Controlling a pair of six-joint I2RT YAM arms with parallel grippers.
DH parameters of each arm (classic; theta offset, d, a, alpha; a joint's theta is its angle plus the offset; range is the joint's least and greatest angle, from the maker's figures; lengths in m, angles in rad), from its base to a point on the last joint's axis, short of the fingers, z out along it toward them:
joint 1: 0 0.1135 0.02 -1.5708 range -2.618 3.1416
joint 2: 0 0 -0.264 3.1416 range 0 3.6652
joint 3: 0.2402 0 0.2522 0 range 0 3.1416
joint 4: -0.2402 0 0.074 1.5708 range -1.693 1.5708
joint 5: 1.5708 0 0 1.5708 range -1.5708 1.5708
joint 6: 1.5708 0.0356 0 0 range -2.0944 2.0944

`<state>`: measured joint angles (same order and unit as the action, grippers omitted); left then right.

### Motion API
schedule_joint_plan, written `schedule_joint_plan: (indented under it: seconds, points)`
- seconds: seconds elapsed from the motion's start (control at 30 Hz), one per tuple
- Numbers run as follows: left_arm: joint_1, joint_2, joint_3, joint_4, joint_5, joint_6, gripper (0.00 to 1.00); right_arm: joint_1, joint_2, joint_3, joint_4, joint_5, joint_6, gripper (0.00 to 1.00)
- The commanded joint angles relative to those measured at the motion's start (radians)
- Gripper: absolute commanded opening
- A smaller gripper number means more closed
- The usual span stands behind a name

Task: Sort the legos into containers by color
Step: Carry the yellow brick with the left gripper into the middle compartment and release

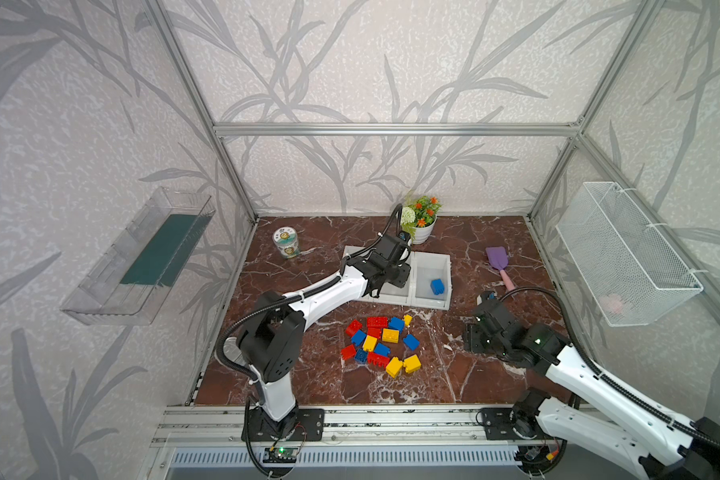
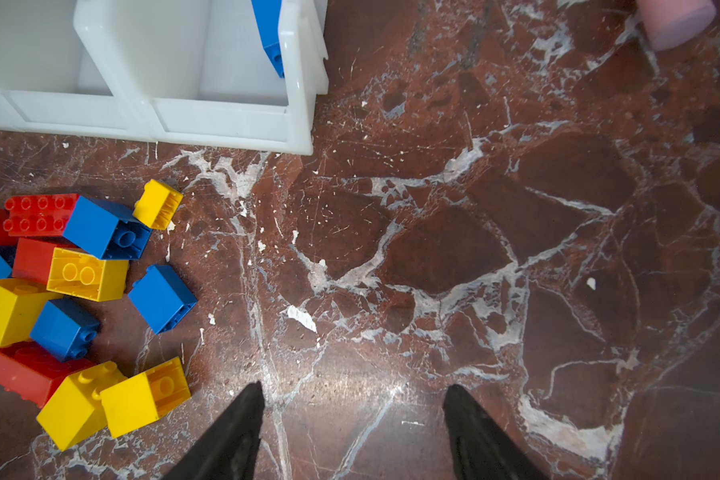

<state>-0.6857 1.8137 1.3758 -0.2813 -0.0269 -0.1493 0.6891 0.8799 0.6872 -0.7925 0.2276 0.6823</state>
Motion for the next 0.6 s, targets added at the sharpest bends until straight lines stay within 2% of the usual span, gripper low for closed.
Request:
schedule_joint_plan:
  seconds: [0.0,0.17,0.23,0.4,0.57]
  points:
    - [0.011,0.029,0.032,0.015,0.005,0.011,0.46,0.000,-0.011,0.031,-0.026,0.015,-0.010,0.70]
    - [0.014,0.034,0.037,0.018,0.011,0.000,0.63,0.000,-0.010,0.029,-0.021,0.019,-0.013,0.70]
    - [0.014,0.025,0.036,0.013,0.009,-0.002,0.66,0.000,-0.010,0.031,-0.021,0.018,-0.014,0.70]
    - [0.014,-0.037,0.001,-0.008,-0.006,-0.015,0.68,0.000,-0.006,0.033,-0.007,0.005,-0.022,0.70]
    - [0.015,-0.189,-0.131,-0.064,-0.074,-0.062,0.68,0.000,0.028,0.038,0.042,-0.033,-0.070,0.70]
